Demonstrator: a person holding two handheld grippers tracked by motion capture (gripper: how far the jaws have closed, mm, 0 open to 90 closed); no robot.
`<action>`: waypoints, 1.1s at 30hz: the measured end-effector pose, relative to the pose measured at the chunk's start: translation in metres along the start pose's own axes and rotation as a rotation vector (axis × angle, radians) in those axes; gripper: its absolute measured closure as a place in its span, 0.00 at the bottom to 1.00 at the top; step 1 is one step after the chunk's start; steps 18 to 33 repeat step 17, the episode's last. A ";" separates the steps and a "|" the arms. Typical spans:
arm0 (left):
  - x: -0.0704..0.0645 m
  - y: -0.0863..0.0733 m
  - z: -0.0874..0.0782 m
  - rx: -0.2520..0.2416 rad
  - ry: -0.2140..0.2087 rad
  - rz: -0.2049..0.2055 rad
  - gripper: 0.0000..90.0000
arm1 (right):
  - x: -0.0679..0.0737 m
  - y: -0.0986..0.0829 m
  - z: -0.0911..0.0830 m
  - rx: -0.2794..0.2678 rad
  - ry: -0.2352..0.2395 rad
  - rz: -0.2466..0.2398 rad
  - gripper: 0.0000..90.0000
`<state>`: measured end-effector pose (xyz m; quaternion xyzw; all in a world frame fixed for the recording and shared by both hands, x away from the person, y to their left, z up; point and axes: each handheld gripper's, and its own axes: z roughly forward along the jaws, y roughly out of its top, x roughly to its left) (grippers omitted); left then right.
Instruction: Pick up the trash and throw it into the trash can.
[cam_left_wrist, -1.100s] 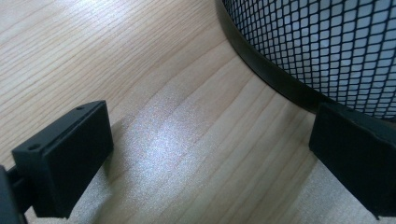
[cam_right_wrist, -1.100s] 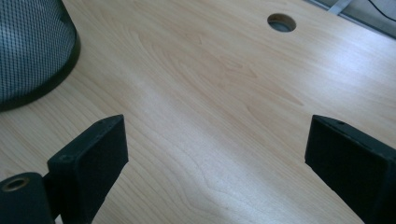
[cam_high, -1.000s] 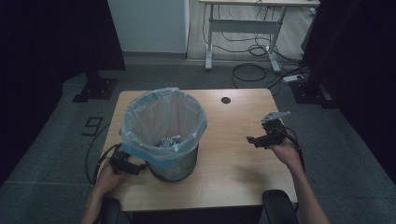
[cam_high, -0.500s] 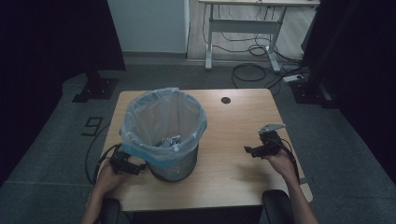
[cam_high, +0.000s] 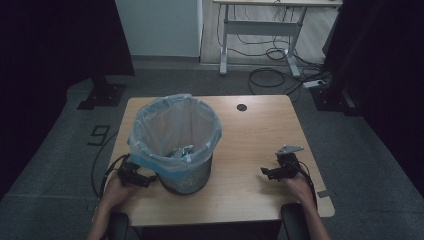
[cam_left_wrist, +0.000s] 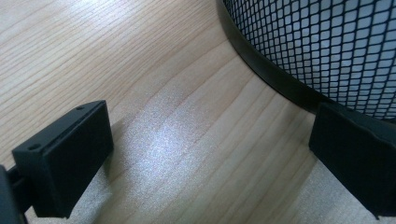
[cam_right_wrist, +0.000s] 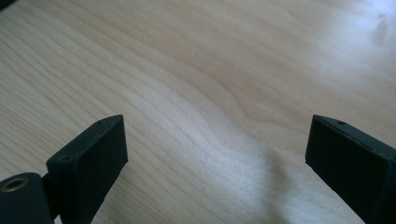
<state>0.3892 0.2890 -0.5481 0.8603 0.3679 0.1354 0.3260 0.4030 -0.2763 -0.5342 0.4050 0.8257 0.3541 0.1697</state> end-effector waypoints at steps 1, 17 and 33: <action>0.000 0.000 0.000 0.000 0.000 0.000 0.00 | 0.001 -0.003 0.002 0.003 0.001 0.005 0.06; 0.000 0.000 0.000 0.000 0.000 0.000 0.00 | 0.005 -0.019 0.013 0.003 -0.032 0.027 0.00; 0.000 0.000 0.000 0.000 0.000 0.000 0.00 | 0.005 -0.019 0.013 0.003 -0.032 0.027 0.00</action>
